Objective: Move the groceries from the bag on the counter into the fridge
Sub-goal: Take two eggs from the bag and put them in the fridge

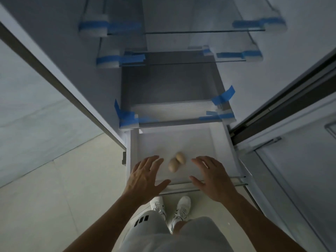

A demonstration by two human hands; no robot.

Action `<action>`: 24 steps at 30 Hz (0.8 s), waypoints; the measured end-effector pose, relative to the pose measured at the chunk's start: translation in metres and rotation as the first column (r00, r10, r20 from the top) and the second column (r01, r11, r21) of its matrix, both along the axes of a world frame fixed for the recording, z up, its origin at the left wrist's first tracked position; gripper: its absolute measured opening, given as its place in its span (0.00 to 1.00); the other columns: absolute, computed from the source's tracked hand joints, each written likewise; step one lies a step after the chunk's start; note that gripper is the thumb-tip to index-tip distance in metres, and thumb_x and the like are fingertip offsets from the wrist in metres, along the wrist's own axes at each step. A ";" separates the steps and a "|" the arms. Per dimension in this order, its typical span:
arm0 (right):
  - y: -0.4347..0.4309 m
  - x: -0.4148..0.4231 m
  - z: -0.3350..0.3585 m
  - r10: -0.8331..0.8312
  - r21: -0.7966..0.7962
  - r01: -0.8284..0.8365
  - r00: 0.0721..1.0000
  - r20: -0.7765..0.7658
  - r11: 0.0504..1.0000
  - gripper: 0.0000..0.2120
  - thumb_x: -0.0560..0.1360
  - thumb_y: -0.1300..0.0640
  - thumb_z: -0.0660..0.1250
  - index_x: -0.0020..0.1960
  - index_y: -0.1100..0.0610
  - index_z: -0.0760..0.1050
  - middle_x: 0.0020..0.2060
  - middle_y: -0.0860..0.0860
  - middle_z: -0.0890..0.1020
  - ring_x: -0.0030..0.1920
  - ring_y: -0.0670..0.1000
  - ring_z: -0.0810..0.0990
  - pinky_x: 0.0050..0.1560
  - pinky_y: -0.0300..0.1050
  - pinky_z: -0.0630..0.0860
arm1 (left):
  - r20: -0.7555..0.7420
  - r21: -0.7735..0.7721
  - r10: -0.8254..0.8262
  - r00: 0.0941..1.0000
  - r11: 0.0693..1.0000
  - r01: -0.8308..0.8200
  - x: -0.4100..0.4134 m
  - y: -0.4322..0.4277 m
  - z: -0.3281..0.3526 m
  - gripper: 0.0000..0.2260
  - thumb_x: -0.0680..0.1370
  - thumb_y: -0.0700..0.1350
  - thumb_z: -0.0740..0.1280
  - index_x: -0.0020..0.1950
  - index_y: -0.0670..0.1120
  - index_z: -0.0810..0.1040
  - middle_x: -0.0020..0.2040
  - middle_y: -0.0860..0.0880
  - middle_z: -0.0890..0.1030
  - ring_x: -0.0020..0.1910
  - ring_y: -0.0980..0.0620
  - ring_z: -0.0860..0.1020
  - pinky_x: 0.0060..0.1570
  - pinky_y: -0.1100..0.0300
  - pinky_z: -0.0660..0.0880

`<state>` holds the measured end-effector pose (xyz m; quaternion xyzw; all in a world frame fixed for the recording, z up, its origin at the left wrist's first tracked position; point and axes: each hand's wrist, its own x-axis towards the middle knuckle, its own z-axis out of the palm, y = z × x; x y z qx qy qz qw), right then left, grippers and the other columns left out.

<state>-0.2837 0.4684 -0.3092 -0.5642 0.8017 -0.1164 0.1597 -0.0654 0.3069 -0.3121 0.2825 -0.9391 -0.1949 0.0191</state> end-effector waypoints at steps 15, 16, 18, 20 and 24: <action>0.047 0.009 -0.014 0.139 0.086 -0.125 0.973 -0.184 0.988 0.45 0.69 0.29 0.63 0.78 0.53 0.64 0.74 0.57 0.72 0.74 0.61 0.71 0.70 0.69 0.67 | 0.220 -0.073 0.086 0.972 0.995 -0.072 0.001 0.061 -0.009 0.43 0.71 0.75 0.56 0.80 0.56 0.48 0.81 0.50 0.53 0.80 0.48 0.52 0.77 0.42 0.50; 0.050 0.008 -0.017 0.133 0.086 -0.117 0.968 -0.212 0.989 0.44 0.70 0.29 0.63 0.78 0.53 0.64 0.74 0.57 0.72 0.74 0.62 0.70 0.70 0.70 0.67 | 0.212 -0.095 0.105 0.972 0.992 -0.086 0.001 0.062 -0.013 0.43 0.72 0.75 0.54 0.80 0.56 0.47 0.81 0.50 0.52 0.80 0.48 0.52 0.77 0.41 0.50; 0.051 0.002 -0.021 0.103 0.084 -0.083 0.957 -0.270 0.993 0.43 0.72 0.28 0.62 0.78 0.54 0.64 0.76 0.57 0.69 0.75 0.62 0.68 0.71 0.70 0.66 | 0.208 -0.133 0.137 0.969 0.985 -0.110 0.000 0.063 -0.018 0.42 0.73 0.75 0.51 0.80 0.56 0.44 0.81 0.49 0.49 0.80 0.48 0.50 0.77 0.39 0.49; 0.048 -0.004 -0.023 0.064 0.106 -0.032 0.951 -0.304 0.994 0.45 0.72 0.25 0.59 0.80 0.53 0.62 0.77 0.57 0.67 0.77 0.61 0.66 0.72 0.69 0.64 | 0.233 -0.158 0.146 0.961 0.981 -0.111 -0.001 0.061 -0.021 0.42 0.72 0.76 0.49 0.80 0.57 0.41 0.81 0.50 0.46 0.80 0.48 0.47 0.76 0.38 0.47; 0.041 -0.010 -0.025 0.076 0.158 -0.024 0.941 -0.330 0.987 0.49 0.71 0.21 0.49 0.82 0.50 0.56 0.80 0.56 0.62 0.79 0.61 0.61 0.73 0.70 0.61 | 0.265 -0.155 0.149 0.953 0.982 -0.110 -0.003 0.057 -0.021 0.44 0.70 0.77 0.46 0.79 0.57 0.38 0.81 0.49 0.42 0.80 0.46 0.44 0.76 0.37 0.48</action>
